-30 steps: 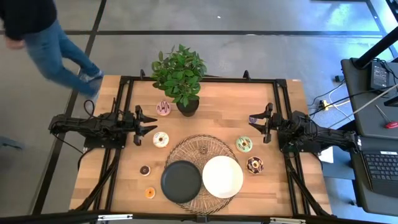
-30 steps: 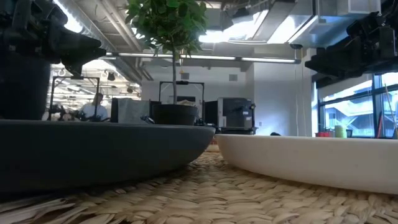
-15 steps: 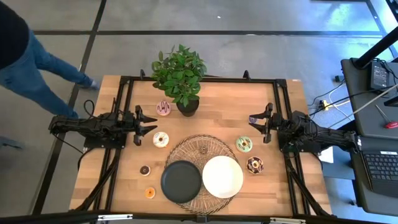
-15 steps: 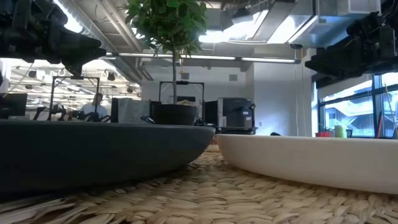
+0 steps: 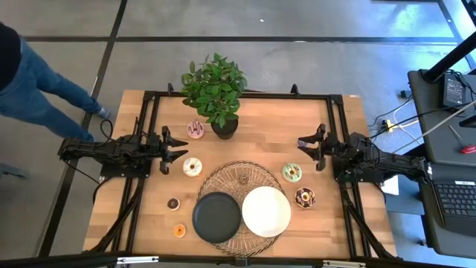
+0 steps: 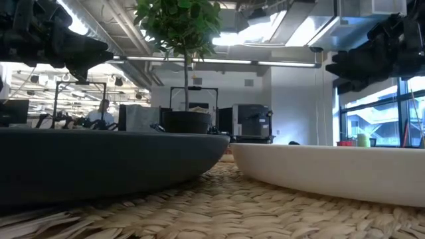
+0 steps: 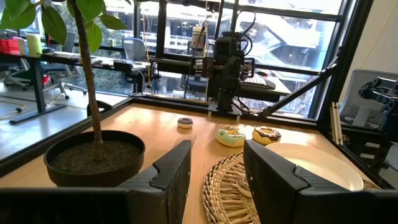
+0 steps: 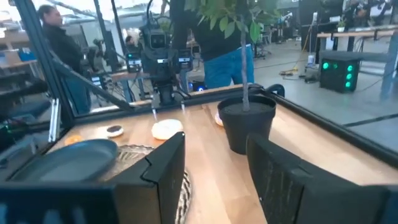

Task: Pick & Place donuts
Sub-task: Put the large white donut on the black plate

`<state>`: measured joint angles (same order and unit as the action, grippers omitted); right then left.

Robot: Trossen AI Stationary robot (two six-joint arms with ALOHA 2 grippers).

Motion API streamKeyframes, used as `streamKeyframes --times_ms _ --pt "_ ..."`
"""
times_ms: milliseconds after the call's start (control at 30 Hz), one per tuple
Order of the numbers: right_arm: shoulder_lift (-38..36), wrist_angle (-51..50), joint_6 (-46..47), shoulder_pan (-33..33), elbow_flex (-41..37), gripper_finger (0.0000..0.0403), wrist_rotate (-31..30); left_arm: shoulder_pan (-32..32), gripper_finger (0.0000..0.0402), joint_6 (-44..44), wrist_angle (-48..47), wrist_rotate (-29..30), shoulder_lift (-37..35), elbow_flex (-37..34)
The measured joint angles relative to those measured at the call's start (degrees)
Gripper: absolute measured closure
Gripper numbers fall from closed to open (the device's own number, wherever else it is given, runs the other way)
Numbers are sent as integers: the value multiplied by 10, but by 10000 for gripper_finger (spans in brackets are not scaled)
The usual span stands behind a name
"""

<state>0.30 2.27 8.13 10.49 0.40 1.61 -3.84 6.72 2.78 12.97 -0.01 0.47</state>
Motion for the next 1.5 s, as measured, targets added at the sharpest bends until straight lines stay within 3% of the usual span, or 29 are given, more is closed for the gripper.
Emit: streamKeyframes --times_ms 233,833,1067,1267,1500 --pt "0 -3 67 0 0 230 0 0 258 0 0 0 0 0" --pt "18 -9 7 0 0 230 -20 0 258 -2 1 16 0 0" --pt "29 -9 7 0 0 230 -20 0 258 -64 2 22 0 0" --pt "47 -9 35 0 0 230 -20 0 258 -62 3 25 0 0" --pt "79 -9 5 0 0 230 -20 0 258 -33 2 24 0 0"
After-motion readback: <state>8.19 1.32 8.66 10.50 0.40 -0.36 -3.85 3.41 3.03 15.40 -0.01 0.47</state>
